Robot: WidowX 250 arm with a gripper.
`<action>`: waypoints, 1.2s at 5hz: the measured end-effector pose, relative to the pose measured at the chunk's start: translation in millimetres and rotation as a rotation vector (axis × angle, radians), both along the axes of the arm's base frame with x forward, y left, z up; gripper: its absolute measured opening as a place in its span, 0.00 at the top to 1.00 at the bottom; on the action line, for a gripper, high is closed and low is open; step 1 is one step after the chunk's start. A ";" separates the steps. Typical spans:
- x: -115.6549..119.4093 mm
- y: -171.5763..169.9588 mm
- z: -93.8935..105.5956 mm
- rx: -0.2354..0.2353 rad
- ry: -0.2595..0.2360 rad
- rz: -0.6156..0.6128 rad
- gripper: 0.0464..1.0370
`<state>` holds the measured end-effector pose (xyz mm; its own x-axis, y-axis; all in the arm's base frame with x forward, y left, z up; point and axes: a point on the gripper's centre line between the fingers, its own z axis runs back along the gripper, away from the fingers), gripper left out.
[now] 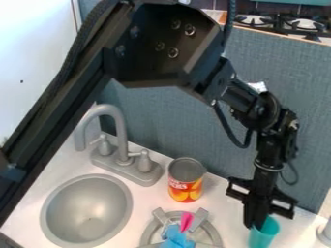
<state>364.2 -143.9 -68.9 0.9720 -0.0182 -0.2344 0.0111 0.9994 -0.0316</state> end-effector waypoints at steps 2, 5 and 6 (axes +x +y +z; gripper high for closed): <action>-5.9 4.8 -5.3 0.007 -0.015 -0.023 0.91; -26.4 15.1 29.7 -0.031 -0.114 0.012 0.13; -40.8 23.0 46.3 -0.023 -0.161 0.037 0.03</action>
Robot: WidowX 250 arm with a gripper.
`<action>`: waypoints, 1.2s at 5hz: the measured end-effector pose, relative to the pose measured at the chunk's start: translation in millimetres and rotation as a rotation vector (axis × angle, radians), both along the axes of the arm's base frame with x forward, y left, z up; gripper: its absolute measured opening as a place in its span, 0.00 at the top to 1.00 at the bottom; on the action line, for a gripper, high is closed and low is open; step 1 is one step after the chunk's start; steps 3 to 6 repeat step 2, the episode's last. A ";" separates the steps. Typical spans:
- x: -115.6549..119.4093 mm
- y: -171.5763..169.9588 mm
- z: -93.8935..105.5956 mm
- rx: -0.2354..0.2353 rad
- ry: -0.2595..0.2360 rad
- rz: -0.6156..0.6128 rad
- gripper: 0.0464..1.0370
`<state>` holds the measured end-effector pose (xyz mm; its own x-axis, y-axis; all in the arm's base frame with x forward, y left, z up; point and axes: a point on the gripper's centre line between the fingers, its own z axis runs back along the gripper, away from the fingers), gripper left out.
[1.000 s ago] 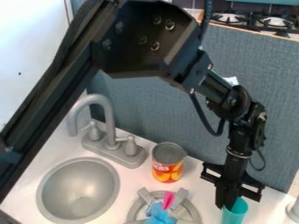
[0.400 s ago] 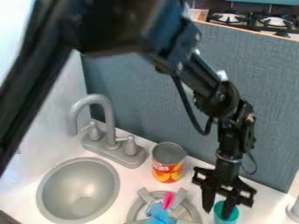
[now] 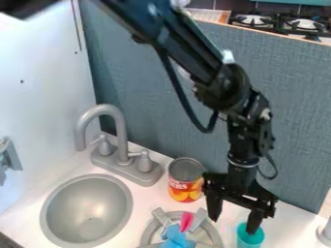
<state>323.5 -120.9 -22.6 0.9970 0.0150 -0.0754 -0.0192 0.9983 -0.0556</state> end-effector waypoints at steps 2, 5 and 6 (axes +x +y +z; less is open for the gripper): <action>-62.0 18.7 19.3 0.063 -0.021 -0.010 0.04; -62.0 18.7 19.3 0.063 -0.021 -0.010 0.04; -62.0 18.7 19.3 0.063 -0.021 -0.010 0.04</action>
